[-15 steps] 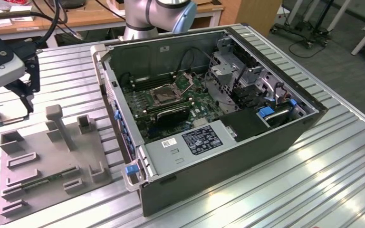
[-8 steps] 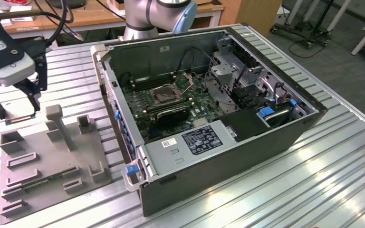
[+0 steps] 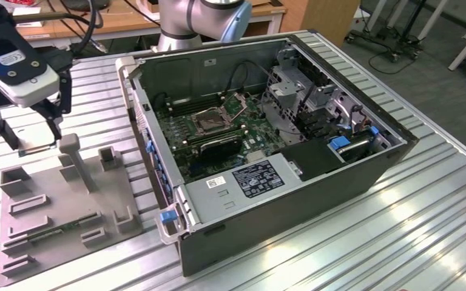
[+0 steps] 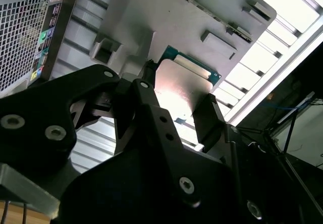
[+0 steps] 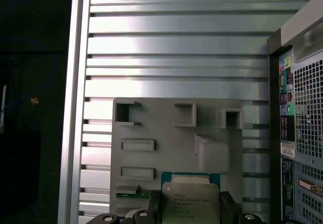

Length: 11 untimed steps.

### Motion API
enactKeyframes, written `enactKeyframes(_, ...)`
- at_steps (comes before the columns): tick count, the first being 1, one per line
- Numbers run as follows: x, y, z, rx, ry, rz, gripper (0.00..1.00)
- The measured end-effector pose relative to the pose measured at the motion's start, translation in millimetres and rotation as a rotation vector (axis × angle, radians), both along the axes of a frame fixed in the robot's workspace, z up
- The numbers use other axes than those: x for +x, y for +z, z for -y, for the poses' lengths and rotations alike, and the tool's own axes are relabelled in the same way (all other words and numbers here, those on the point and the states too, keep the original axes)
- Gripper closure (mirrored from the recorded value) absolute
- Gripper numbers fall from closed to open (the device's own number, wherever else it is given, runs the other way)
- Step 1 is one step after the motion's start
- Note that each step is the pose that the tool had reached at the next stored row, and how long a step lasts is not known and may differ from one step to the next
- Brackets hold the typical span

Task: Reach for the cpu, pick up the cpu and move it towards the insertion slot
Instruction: 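Pick up the cpu and move it towards the insertion slot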

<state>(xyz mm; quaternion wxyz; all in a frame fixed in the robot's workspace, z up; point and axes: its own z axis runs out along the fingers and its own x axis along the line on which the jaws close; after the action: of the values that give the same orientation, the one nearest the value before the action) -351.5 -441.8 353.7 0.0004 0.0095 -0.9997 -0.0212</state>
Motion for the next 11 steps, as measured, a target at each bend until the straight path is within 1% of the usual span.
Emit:
enactKeyframes(4, 5.3, 0.0, 0.0, 0.0001, 0.0, 0.0001, 0.46)
enactKeyframes(5, 8.7, -0.1, 0.0, 0.0001, 0.0, 0.0001, 0.46)
enactKeyframes(11, 16.4, 0.0, 0.0, 0.0001, 0.0, 0.0001, 0.46)
